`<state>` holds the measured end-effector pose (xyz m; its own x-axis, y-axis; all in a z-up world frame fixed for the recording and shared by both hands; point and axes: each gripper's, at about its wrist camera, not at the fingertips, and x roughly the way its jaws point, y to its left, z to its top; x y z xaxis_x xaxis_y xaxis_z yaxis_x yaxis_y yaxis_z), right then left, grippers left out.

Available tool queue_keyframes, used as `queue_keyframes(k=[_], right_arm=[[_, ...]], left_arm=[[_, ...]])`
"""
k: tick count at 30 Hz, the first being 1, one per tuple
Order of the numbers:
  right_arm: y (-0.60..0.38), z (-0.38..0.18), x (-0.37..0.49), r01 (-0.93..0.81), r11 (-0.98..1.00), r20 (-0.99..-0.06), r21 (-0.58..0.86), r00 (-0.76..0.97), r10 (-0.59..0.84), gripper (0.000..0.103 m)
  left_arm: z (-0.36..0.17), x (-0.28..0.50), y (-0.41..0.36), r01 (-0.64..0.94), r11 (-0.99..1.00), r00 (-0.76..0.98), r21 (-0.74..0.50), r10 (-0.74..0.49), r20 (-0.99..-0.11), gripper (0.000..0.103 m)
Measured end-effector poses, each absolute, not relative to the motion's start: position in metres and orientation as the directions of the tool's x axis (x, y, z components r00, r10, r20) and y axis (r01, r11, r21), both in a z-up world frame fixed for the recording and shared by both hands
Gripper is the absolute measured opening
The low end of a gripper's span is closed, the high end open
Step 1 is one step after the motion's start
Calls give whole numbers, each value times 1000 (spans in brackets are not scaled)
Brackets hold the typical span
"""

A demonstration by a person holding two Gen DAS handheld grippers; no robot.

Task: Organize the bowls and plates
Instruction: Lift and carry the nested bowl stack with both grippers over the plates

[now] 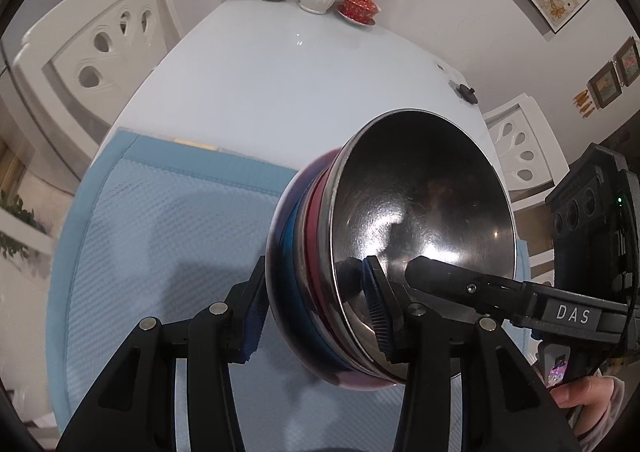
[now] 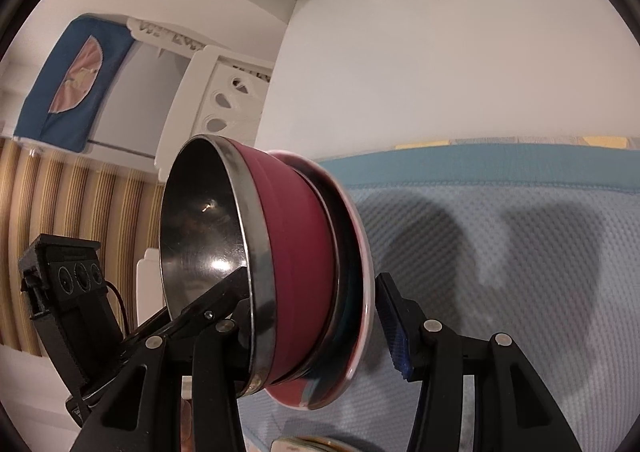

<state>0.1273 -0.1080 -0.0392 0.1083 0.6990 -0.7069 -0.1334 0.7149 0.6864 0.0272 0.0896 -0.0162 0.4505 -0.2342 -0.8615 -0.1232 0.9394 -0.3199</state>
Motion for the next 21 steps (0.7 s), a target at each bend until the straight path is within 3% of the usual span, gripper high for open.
queue_keyframes(k=[21], right_arm=[[-116, 2, 49, -235, 694, -707, 680, 38, 706, 48]], left_arm=[[18, -75, 73, -256, 908, 491, -332, -174, -854, 41]])
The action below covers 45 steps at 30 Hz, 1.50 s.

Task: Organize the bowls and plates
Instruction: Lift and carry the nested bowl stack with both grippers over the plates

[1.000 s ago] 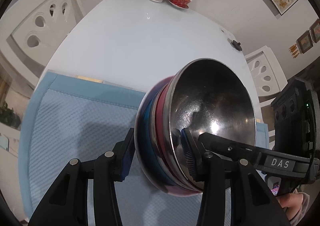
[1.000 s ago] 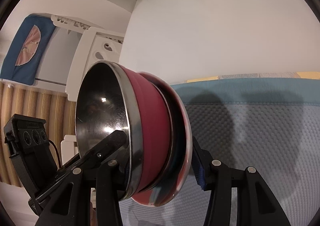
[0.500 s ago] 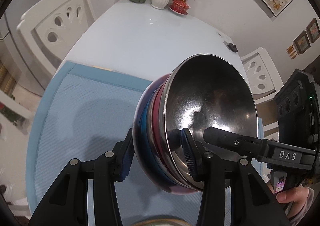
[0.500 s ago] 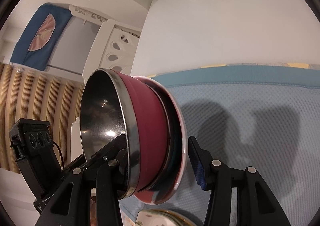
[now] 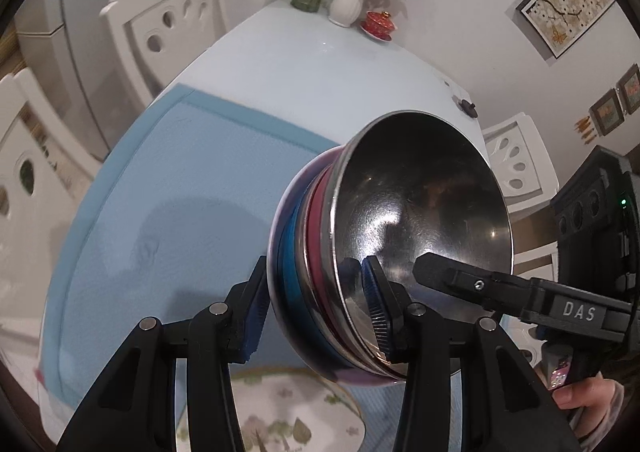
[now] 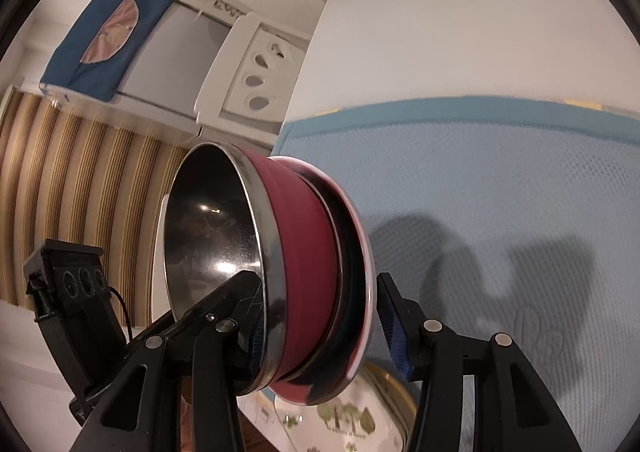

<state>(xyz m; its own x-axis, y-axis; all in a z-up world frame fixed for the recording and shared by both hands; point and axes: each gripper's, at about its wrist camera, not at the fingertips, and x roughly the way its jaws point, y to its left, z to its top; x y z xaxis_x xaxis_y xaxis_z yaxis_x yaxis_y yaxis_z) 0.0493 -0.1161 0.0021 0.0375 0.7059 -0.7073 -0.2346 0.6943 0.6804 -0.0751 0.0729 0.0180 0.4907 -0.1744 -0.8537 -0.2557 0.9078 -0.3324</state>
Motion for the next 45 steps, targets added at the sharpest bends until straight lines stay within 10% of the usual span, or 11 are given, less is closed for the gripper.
queue_keyframes(k=[45], right_arm=[[-118, -42, -137, 1, 838, -834, 546, 97, 544, 48]], left_arm=[[-52, -204, 77, 24, 926, 278, -377, -368, -887, 41]])
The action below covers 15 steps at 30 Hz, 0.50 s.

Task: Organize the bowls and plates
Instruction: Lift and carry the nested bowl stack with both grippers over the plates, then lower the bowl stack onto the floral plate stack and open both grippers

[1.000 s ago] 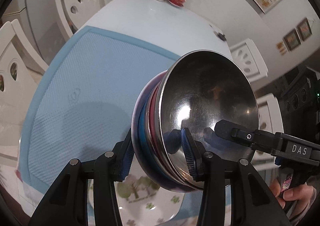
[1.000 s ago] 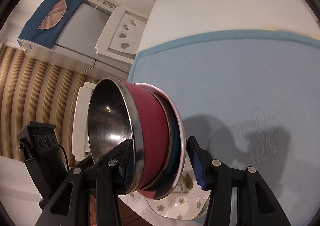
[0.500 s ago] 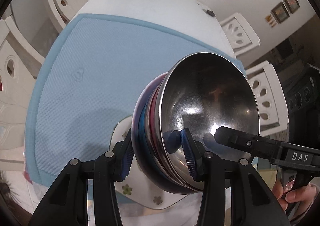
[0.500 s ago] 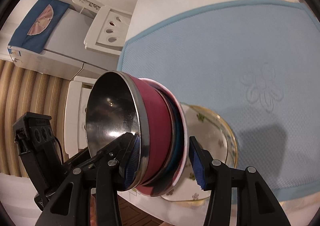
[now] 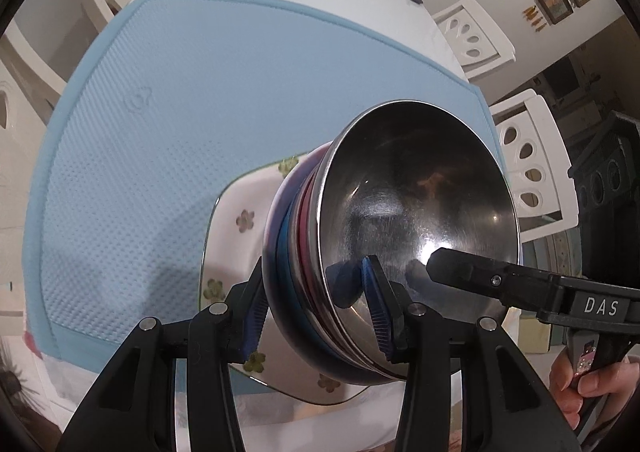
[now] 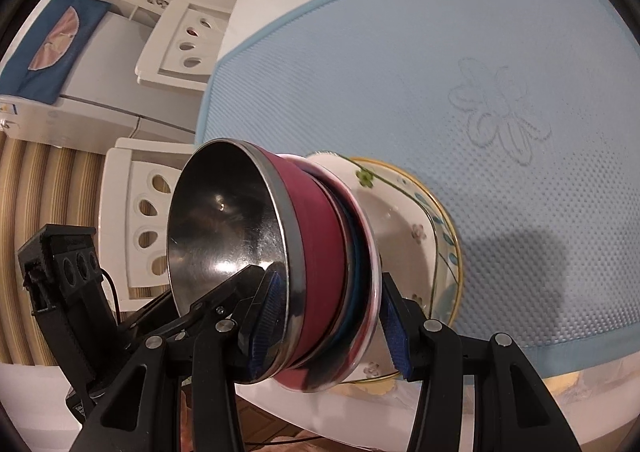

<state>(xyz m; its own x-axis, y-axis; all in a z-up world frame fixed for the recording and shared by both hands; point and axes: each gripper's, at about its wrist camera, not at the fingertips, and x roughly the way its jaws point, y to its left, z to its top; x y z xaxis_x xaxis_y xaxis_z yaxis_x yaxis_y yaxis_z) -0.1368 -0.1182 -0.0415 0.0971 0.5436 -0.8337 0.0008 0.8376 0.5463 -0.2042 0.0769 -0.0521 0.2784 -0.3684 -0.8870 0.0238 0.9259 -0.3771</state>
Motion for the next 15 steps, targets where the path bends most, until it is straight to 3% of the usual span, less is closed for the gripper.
queue_keyframes(k=[15], right_arm=[[-100, -56, -135, 3, 855, -854, 518, 66, 517, 48]], left_arm=[[-68, -204, 81, 16, 927, 260, -374, -365, -894, 42]])
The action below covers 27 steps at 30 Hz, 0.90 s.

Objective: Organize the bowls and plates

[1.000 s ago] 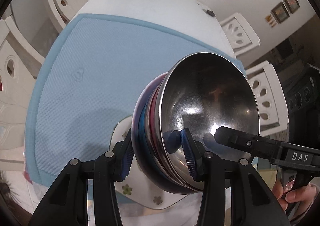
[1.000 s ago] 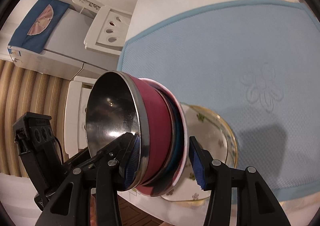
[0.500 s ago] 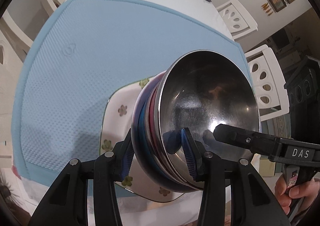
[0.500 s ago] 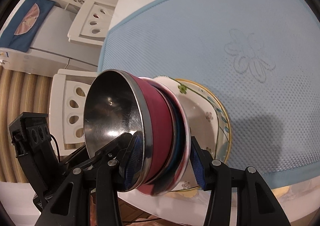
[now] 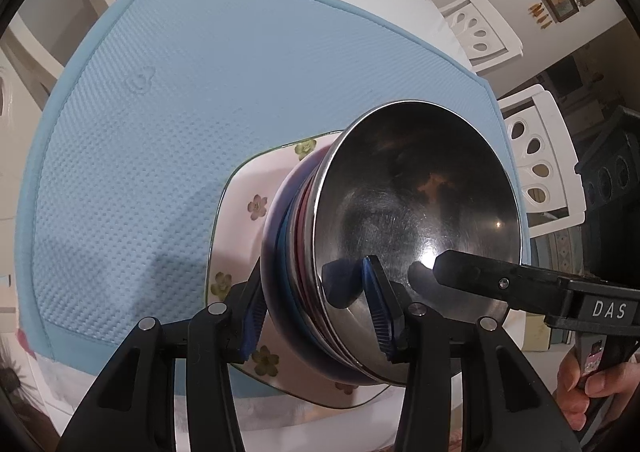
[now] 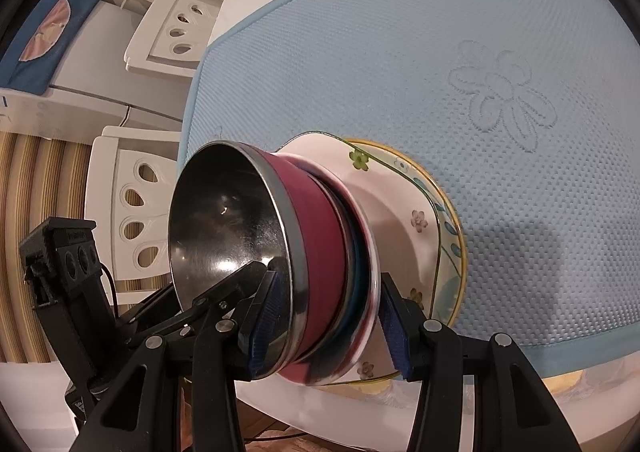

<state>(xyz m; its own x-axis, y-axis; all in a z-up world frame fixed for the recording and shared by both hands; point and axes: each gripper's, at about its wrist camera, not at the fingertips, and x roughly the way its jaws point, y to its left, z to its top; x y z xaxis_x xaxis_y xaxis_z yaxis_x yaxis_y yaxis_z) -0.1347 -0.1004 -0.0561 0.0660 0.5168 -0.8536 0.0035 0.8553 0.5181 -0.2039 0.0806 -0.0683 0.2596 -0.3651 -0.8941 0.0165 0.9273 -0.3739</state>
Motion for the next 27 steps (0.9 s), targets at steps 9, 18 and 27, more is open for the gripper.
queue_keyframes(k=[9, 18, 27], right_arm=[[-107, -52, -138, 2, 839, -834, 544, 111, 541, 49], [-108, -7, -203, -211, 875, -828, 436, 289, 481, 89], [-79, -2, -233, -355, 908, -805, 224, 457, 378, 103]], left_arm=[[-52, -212, 79, 59, 945, 289, -321, -324, -901, 43], [2, -257, 83, 95, 977, 439, -193, -215, -872, 79], [-9, -265, 89, 20, 994, 483, -105, -102, -870, 102]])
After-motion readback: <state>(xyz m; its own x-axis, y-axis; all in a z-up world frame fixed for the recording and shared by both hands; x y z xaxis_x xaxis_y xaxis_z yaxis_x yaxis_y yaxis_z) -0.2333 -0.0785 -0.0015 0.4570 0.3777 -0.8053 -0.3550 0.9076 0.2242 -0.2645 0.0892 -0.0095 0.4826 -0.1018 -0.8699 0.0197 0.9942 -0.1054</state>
